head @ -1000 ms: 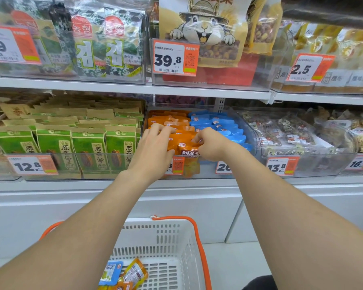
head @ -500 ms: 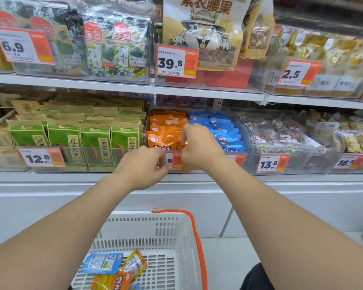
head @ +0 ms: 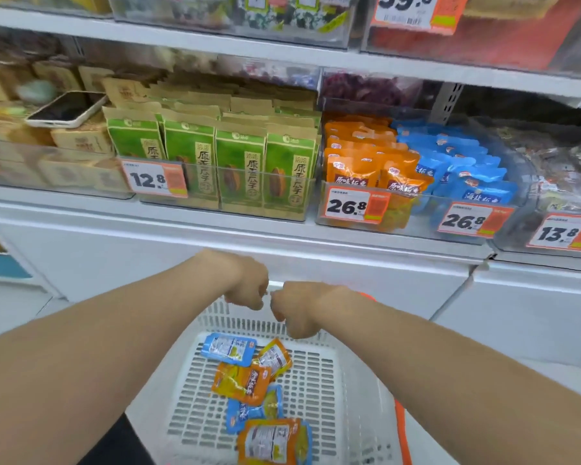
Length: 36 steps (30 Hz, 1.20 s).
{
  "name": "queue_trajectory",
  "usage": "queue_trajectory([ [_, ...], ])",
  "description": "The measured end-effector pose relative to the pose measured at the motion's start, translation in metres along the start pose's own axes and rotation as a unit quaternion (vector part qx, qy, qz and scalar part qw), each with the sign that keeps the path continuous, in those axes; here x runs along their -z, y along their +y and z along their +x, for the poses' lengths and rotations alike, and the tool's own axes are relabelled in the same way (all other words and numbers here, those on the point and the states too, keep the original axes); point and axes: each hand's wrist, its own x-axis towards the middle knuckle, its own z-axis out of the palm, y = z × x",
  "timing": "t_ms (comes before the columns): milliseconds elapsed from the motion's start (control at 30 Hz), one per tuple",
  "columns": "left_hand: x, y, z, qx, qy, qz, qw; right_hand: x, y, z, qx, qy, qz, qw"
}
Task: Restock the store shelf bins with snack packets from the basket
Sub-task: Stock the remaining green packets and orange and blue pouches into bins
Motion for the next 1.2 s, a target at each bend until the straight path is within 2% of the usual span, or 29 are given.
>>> queue_trajectory([
  [100, -0.007, -0.01, 0.014, 0.001, -0.006, 0.017, 1.0, -0.024, -0.019, 0.045, 0.024, -0.032, -0.018, 0.999],
  [300, -0.009, -0.022, 0.042, -0.002, 0.005, 0.02, 1.0, -0.084, -0.036, 0.123, 0.013, -0.075, 0.084, 0.994],
  [633, -0.006, -0.03, 0.058, -0.006, 0.011, 0.054, 0.998, -0.166, -0.063, 0.16, 0.036, -0.12, 0.171, 0.977],
  [700, -0.006, -0.031, 0.06, -0.01, 0.015, 0.055, 0.998, -0.174, -0.063, 0.16, 0.041, -0.099, 0.137, 0.985],
  [867, -0.006, -0.029, 0.06, -0.008, 0.014, 0.059, 0.998, -0.183, -0.049, 0.155, 0.051, -0.043, -0.027, 0.997],
  [1033, -0.002, -0.025, 0.057, -0.01, 0.019, 0.055, 0.998, -0.193, -0.042, 0.152, 0.06, -0.038, -0.015, 0.997],
  [1200, -0.002, -0.022, 0.061, -0.015, 0.026, 0.054, 0.998, -0.198, -0.054, 0.161, 0.043, -0.076, -0.055, 0.995],
])
